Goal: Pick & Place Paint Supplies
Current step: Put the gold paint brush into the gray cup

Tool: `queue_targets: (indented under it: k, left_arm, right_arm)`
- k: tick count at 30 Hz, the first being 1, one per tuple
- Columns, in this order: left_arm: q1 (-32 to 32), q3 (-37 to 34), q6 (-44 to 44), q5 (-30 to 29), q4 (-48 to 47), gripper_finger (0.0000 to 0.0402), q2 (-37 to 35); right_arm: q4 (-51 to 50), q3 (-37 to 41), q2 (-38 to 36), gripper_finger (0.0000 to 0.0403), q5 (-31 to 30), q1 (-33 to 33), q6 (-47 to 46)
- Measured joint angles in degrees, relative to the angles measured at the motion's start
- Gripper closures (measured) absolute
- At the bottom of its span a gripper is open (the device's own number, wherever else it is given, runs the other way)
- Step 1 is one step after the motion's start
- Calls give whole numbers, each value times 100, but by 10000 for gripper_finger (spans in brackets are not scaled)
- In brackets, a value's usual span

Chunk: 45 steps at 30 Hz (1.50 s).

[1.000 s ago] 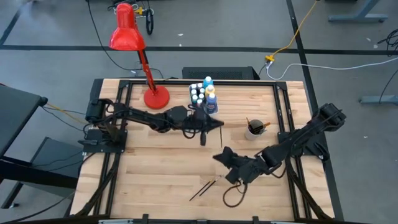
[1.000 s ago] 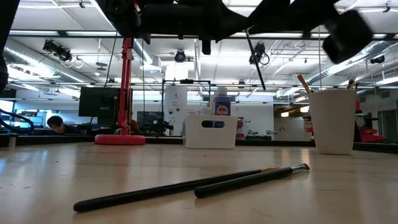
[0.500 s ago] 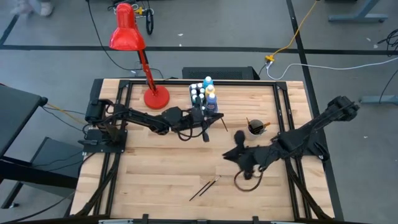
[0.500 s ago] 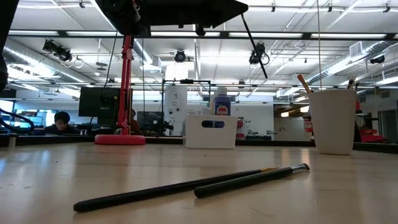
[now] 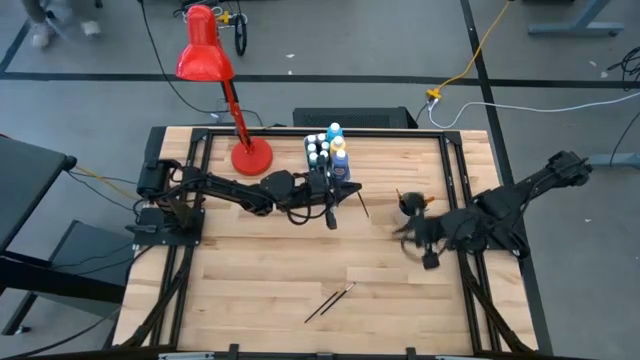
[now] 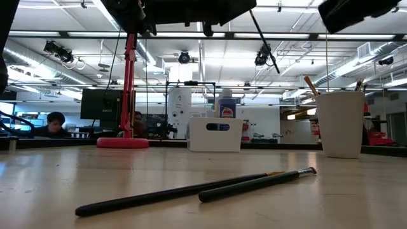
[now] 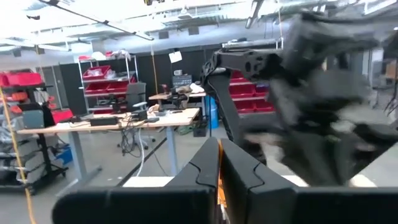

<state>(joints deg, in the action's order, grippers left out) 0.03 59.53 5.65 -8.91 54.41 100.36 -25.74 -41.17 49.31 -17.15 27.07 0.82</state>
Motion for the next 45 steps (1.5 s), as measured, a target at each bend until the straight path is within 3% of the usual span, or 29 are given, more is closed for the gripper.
queue_targets:
  k: [6, 13, 20, 25, 33, 35, 39, 45]
  left_arm:
    - [-31, 0, 339, -14, 221, 395, 2]
    - [-22, 0, 497, 55, -17, 392, 2]
    - [-35, 0, 465, 59, -122, 389, 2]
    - [-33, 0, 507, 87, -27, 394, 2]
    - [-33, 0, 652, 105, 7, 392, 2]
    - [-33, 0, 735, 105, 9, 395, 2]
    - [-35, 0, 770, 105, 7, 393, 2]
    - [-33, 0, 782, 103, 2, 395, 2]
  right_arm:
    - [301, 443, -937, 351, -699, -341, -349]
    - [3781, 1421, -1107, 351, -1497, -700, 1137]
    - [5594, 2013, -834, 349, -1480, -941, 1298]
    - [5652, 1989, -593, 322, -781, -1198, 1165]
    - [6107, 1989, 159, 245, -716, -1823, 242]
    - [6145, 1989, 342, 232, -430, -2007, -53]
    - [6523, 1989, 637, 219, 719, -2357, -350]
    - [6670, 1936, 1090, 217, 881, -2686, -572]
